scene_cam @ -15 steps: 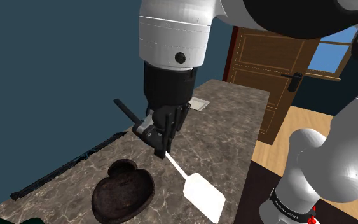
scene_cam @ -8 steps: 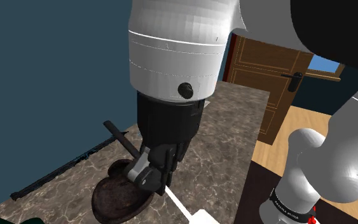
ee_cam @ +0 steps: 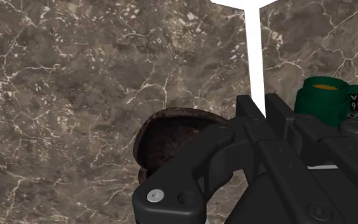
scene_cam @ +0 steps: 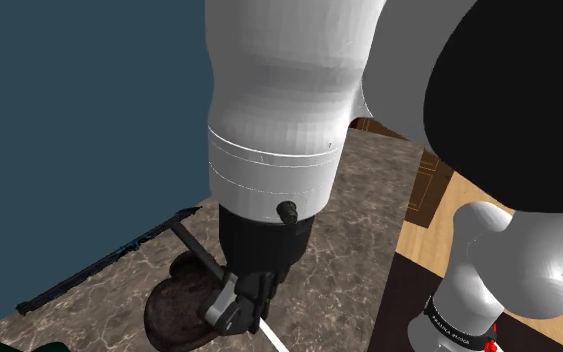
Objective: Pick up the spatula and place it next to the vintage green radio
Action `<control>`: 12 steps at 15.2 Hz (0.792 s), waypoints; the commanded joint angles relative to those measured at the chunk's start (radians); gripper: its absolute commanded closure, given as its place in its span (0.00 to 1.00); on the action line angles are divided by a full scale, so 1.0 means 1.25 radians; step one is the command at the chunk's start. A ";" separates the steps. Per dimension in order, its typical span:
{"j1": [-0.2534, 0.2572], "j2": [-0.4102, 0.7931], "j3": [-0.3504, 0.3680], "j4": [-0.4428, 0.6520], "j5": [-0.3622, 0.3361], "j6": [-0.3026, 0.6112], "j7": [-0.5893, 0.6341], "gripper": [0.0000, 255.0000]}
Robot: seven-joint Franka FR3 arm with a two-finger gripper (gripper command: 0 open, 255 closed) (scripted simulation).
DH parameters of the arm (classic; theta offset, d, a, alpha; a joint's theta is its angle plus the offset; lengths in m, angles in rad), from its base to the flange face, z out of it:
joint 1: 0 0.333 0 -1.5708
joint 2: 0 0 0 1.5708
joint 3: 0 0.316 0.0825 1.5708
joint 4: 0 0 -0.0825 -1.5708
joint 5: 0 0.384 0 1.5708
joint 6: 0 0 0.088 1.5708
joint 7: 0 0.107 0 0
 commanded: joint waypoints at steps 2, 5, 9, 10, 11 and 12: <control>0.001 0.002 0.002 -0.032 0.000 0.034 0.000 1.00; 0.002 0.004 0.006 -0.063 0.001 0.066 0.001 1.00; 0.003 0.010 0.011 -0.100 0.000 0.110 0.004 1.00; 0.003 0.012 0.012 -0.109 -0.001 0.120 0.005 1.00; 0.003 0.014 0.014 -0.118 -0.002 0.131 0.007 1.00; 0.003 0.017 0.015 -0.127 -0.002 0.142 0.008 1.00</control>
